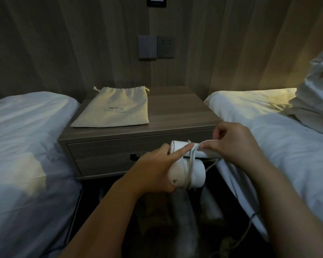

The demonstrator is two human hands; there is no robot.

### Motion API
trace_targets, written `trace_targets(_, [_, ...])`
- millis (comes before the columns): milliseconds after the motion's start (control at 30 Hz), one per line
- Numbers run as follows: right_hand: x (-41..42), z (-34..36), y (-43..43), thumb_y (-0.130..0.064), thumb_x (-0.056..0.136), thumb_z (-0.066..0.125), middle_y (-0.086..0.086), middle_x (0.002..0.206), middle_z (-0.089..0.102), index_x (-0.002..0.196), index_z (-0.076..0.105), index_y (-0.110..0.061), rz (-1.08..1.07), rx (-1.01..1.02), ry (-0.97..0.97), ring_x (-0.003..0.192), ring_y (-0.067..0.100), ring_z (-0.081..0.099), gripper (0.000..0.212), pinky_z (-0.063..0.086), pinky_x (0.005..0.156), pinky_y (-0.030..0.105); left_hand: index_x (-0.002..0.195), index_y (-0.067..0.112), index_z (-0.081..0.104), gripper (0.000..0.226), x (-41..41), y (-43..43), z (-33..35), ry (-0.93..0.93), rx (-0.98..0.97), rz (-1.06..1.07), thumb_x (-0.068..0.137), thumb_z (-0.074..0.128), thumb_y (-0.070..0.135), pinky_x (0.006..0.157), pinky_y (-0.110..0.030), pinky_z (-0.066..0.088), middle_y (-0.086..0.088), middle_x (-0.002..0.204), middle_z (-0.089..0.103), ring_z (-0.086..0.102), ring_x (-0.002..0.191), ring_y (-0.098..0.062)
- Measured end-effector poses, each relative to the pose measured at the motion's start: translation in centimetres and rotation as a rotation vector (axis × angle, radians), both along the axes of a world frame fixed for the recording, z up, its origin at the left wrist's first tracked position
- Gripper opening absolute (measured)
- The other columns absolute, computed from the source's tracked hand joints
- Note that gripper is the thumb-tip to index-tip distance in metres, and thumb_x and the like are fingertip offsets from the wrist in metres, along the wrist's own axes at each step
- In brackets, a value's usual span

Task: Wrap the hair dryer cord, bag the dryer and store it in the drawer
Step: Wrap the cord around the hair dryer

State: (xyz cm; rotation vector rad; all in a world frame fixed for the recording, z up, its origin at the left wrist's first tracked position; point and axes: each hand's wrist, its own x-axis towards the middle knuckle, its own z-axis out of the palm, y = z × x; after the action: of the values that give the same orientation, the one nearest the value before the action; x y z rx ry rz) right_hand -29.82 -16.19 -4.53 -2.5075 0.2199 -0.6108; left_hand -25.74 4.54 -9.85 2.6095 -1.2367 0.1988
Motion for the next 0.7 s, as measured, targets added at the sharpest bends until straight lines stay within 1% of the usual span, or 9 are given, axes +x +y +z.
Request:
trace_targets(100, [0.1, -0.1, -0.1, -0.027, 0.058, 0.084, 0.0, 0.058, 0.056, 0.056, 0.055, -0.02, 0.089, 0.12, 0.009, 0.058, 0.016, 0.051, 0.03, 0.044, 0.059, 0.033, 0.127, 0.062, -0.025, 0.117, -0.2, -0.3, -0.2, 0.022, -0.005, -0.013, 0.065, 0.072, 0.042, 0.07, -0.025, 0.041, 0.003, 0.117, 0.04, 0.051, 0.094, -0.016])
trace_targets(200, [0.2, -0.2, -0.8, -0.01, 0.072, 0.075, 0.004, 0.069, 0.064, 0.064, 0.062, -0.02, 0.193, 0.172, 0.053, 0.07, 0.021, 0.06, 0.017, 0.049, 0.07, 0.035, 0.128, 0.06, -0.026, 0.119, -0.4, -0.7, -0.4, 0.043, 0.011, -0.026, 0.065, 0.073, 0.042, 0.071, -0.027, 0.042, 0.003, 0.115, 0.04, 0.05, 0.093, -0.016])
trace_targets(267, [0.3, -0.4, -1.2, -0.004, 0.077, 0.068, 0.004, 0.074, 0.067, 0.069, 0.065, -0.018, 0.257, 0.166, 0.125, 0.075, 0.021, 0.062, 0.017, 0.049, 0.074, 0.034, 0.127, 0.06, -0.028, 0.12, -0.5, -0.9, -0.6, 0.057, 0.007, -0.028, 0.064, 0.073, 0.041, 0.07, -0.026, 0.041, 0.003, 0.114, 0.041, 0.05, 0.091, -0.015])
trace_targets(300, [0.3, -0.5, -1.3, -0.003, 0.078, 0.067, 0.004, 0.074, 0.067, 0.069, 0.066, -0.019, 0.274, 0.163, 0.147, 0.074, 0.019, 0.062, 0.019, 0.049, 0.074, 0.031, 0.127, 0.06, -0.029, 0.121, -0.5, -0.9, -0.7, 0.063, 0.005, -0.029, 0.064, 0.073, 0.042, 0.07, -0.025, 0.04, 0.003, 0.114, 0.041, 0.05, 0.091, -0.015])
trace_targets(367, [0.4, -0.8, -1.4, -0.004, 0.077, 0.069, 0.0, 0.07, 0.066, 0.066, 0.066, -0.023, 0.268, 0.175, 0.137, 0.068, 0.012, 0.059, 0.022, 0.047, 0.069, 0.026, 0.125, 0.061, -0.03, 0.12, -0.7, -1.1, -0.8, 0.064, 0.01, -0.039, 0.065, 0.072, 0.041, 0.069, -0.026, 0.039, 0.002, 0.114, 0.041, 0.05, 0.091, -0.015])
trace_targets(467, [0.7, -1.0, -1.2, -0.007, 0.075, 0.073, -0.005, 0.066, 0.067, 0.064, 0.068, -0.026, 0.228, 0.207, 0.123, 0.066, 0.008, 0.06, 0.023, 0.048, 0.067, 0.024, 0.124, 0.062, -0.03, 0.117, -1.1, -1.5, -0.7, 0.04, 0.027, -0.073, 0.068, 0.07, 0.04, 0.072, -0.027, 0.041, -0.001, 0.116, 0.04, 0.049, 0.093, -0.018])
trace_targets(533, [0.9, -1.2, -1.2, -0.01, 0.072, 0.076, -0.006, 0.064, 0.066, 0.063, 0.069, -0.025, 0.175, 0.249, 0.118, 0.063, 0.007, 0.059, 0.019, 0.045, 0.062, 0.022, 0.13, 0.062, -0.024, 0.113, -1.2, -1.7, -0.6, 0.046, 0.037, -0.085, 0.07, 0.069, 0.041, 0.078, -0.03, 0.044, -0.002, 0.118, 0.039, 0.049, 0.096, -0.019])
trace_targets(600, [1.2, -1.3, -1.5, -0.022, 0.066, 0.081, -0.004, 0.059, 0.063, 0.06, 0.069, -0.02, 0.049, 0.26, 0.093, 0.057, 0.007, 0.055, 0.014, 0.041, 0.056, 0.023, 0.136, 0.059, -0.013, 0.108, -1.2, -1.7, -0.5, 0.057, 0.031, -0.087, 0.07, 0.07, 0.041, 0.078, -0.029, 0.043, -0.001, 0.119, 0.039, 0.049, 0.098, -0.02])
trace_targets(700, [1.5, -1.9, -2.1, -0.04, 0.059, 0.083, 0.0, 0.053, 0.059, 0.059, 0.065, -0.011, -0.093, 0.192, 0.13, 0.054, 0.012, 0.052, 0.034, 0.041, 0.054, 0.028, 0.14, 0.055, -0.005, 0.103, -1.0, -1.5, -0.4, 0.06, 0.037, -0.085, 0.07, 0.07, 0.041, 0.075, -0.026, 0.039, 0.0, 0.119, 0.039, 0.049, 0.098, -0.018])
